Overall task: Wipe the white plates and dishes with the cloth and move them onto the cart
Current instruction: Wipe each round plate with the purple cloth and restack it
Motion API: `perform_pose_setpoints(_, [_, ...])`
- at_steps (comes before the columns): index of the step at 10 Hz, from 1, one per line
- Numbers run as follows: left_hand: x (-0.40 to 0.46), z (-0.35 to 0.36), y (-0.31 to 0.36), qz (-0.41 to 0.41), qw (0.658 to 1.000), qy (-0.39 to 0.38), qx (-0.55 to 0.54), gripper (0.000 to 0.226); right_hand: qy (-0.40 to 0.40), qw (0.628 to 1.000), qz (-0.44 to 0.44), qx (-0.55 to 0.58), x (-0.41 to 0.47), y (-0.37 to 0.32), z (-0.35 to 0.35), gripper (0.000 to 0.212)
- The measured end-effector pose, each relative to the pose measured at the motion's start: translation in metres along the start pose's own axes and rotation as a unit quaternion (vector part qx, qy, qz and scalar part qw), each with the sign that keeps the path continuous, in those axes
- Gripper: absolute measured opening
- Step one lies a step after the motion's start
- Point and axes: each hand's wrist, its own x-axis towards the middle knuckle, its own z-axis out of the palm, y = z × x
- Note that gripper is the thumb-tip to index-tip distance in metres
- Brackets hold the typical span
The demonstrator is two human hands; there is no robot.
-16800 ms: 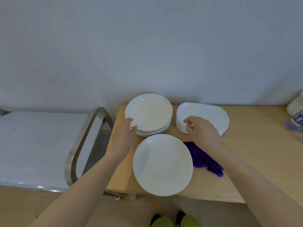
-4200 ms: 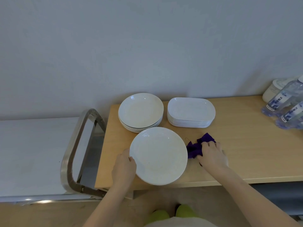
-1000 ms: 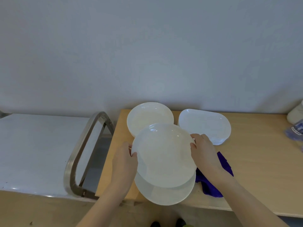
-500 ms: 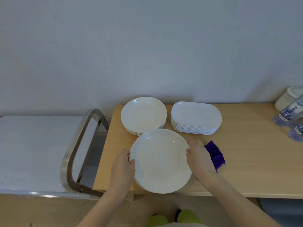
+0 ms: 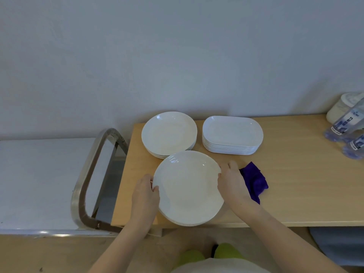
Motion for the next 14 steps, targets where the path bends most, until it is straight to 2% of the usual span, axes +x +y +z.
perform_pose_setpoints(1, [0.001, -0.002, 0.0, 0.006, 1.0, 0.0, 0.004, 0.013, -0.02, 0.998, -0.013, 0.056, 0.004, -0.004, 0.006, 0.028])
perform_pose_setpoints(2, [0.004, 0.0, -0.002, 0.008, 1.0, 0.011, 0.017, 0.015, 0.0, 0.994, -0.006, 0.107, 0.006, -0.004, 0.01, 0.029])
perform_pose_setpoints(3, [0.003, -0.002, 0.001, 0.001, 1.0, 0.004, 0.026, 0.018, 0.104, 0.948, 0.034, 0.298, 0.004, -0.006, 0.017, 0.028])
perform_pose_setpoints(4, [0.007, 0.0, -0.005, 0.012, 0.999, 0.001, 0.042, 0.017, 0.107, 0.935, 0.054, 0.335, 0.006, -0.005, 0.021, 0.03])
perform_pose_setpoints(5, [0.009, 0.0, -0.007, 0.02, 0.998, 0.007, 0.055, 0.02, 0.109, 0.954, 0.077, 0.268, 0.005, 0.005, 0.031, 0.033])
perform_pose_setpoints(6, [0.008, 0.001, -0.008, 0.025, 0.997, -0.001, 0.067, 0.026, 0.155, 0.934, 0.141, 0.289, 0.001, 0.008, 0.041, 0.034])
perform_pose_setpoints(7, [0.008, -0.001, -0.008, 0.017, 0.997, -0.009, 0.071, 0.029, 0.179, 0.914, 0.151, 0.33, -0.002, 0.01, 0.047, 0.033])
perform_pose_setpoints(8, [0.008, -0.003, -0.009, 0.012, 0.997, -0.015, 0.076, 0.031, 0.127, 0.927, 0.177, 0.307, -0.005, 0.016, 0.06, 0.037])
perform_pose_setpoints(9, [0.005, -0.004, -0.008, 0.013, 0.997, -0.008, 0.08, 0.031, 0.092, 0.941, 0.184, 0.27, -0.015, 0.019, 0.073, 0.05])
perform_pose_setpoints(10, [0.001, -0.001, -0.007, 0.022, 0.996, 0.01, 0.084, 0.032, 0.095, 0.956, 0.163, 0.222, -0.025, 0.014, 0.081, 0.059])
perform_pose_setpoints(11, [-0.001, 0.002, -0.007, 0.032, 0.995, 0.029, 0.09, 0.034, 0.113, 0.957, 0.159, 0.215, -0.032, 0.014, 0.087, 0.062])
perform_pose_setpoints(12, [-0.002, 0.003, -0.007, 0.036, 0.994, 0.033, 0.1, 0.035, 0.102, 0.962, 0.153, 0.2, -0.035, 0.017, 0.087, 0.051])
perform_pose_setpoints(13, [-0.003, 0.001, -0.008, 0.051, 0.991, 0.032, 0.117, 0.034, 0.124, 0.943, 0.17, 0.257, -0.031, 0.025, 0.08, 0.031])
perform_pose_setpoints(14, [-0.002, -0.001, -0.008, 0.055, 0.991, 0.027, 0.121, 0.034, 0.157, 0.878, 0.216, 0.396, -0.029, 0.039, 0.066, 0.018])
